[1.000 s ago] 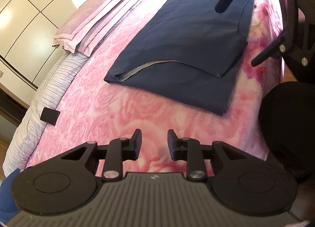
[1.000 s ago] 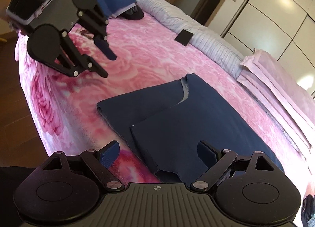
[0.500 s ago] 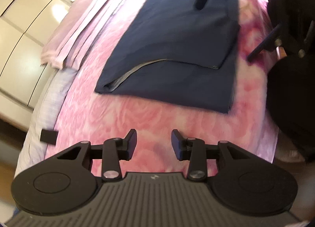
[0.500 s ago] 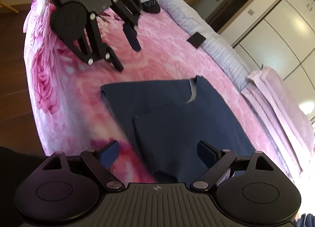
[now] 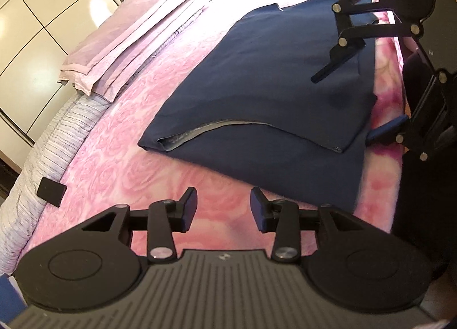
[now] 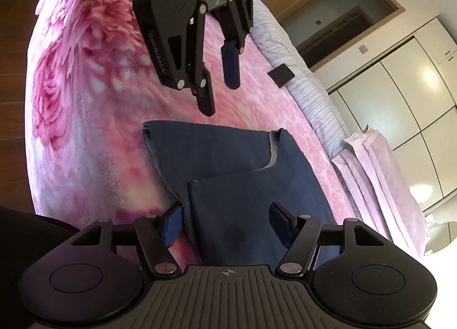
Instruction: Fold clothes
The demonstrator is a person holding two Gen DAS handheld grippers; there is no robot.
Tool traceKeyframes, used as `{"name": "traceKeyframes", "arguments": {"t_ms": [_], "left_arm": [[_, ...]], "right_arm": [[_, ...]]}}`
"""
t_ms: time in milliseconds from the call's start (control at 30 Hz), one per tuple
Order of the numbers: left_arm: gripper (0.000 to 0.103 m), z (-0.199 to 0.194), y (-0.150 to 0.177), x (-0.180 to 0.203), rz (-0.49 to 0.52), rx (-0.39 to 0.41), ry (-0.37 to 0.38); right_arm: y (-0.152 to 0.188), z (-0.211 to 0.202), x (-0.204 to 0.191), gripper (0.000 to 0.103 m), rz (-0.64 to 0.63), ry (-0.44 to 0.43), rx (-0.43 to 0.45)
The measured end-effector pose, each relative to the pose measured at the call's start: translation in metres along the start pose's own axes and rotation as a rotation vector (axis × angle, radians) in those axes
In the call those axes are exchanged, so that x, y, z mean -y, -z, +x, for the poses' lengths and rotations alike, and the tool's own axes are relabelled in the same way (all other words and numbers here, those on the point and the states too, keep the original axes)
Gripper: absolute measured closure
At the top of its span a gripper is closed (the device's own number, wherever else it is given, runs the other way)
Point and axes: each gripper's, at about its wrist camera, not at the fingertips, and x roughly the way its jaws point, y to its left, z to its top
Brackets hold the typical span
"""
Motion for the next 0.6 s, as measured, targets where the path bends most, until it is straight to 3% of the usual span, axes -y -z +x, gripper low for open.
{"name": "traceKeyframes", "arguments": {"t_ms": [67,100,233,600], "left_arm": [[0.063,-0.001,0.002,-0.002,0.0,-0.002,-0.012],[0.061,-0.001,0.003,-0.004,0.003,-0.002,-0.019],[0.05,0.007,0.005,-0.009,0.056,-0.004,-0.053],[0.047,0.087,-0.009,-0.031,0.459,0.033,-0.129]], "right_arm": [[-0.001,-0.002,0.003,0.067,0.024,-0.006,0.002],[-0.001,-0.003,0.006,0.096,0.046,-0.004,-0.003],[0.001,-0.011,0.019,0.099,0.128,-0.03,0.021],[0.004,-0.05,0.078,0.099,0.39,-0.031,0.121]]}}
